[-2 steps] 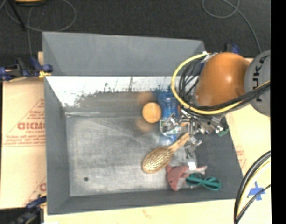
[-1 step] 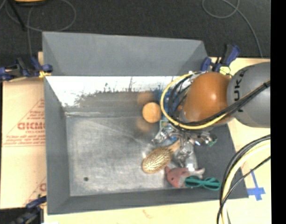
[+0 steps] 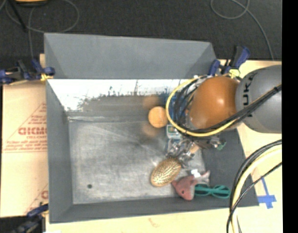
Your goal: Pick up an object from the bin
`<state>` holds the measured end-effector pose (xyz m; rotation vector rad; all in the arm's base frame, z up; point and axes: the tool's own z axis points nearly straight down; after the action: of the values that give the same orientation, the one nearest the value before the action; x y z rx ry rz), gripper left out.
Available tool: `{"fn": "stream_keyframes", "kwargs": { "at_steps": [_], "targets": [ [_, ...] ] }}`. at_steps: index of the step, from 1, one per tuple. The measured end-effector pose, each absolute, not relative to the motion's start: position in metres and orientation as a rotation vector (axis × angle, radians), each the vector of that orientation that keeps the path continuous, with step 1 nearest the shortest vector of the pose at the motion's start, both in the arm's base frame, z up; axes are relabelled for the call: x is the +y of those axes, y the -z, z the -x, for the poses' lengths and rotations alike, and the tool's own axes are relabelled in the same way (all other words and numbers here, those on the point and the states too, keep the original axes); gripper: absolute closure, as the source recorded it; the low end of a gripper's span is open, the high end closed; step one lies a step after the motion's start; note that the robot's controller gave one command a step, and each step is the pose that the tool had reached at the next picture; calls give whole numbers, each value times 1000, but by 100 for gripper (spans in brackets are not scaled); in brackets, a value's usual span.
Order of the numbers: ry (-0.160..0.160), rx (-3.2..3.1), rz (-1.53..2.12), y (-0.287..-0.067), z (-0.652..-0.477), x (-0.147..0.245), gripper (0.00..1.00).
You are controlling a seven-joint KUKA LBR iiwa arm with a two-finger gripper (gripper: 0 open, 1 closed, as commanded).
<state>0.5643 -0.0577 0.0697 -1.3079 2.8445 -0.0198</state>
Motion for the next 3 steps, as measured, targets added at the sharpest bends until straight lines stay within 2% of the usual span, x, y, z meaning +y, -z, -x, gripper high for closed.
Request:
{"fn": "stream_keyframes", "kwargs": {
  "at_steps": [2, 3],
  "targets": [
    [9, 2831, 1344, -78, -563, -56, 100],
    [2, 2841, 1335, -89, -562, -56, 100]
  ]
}}
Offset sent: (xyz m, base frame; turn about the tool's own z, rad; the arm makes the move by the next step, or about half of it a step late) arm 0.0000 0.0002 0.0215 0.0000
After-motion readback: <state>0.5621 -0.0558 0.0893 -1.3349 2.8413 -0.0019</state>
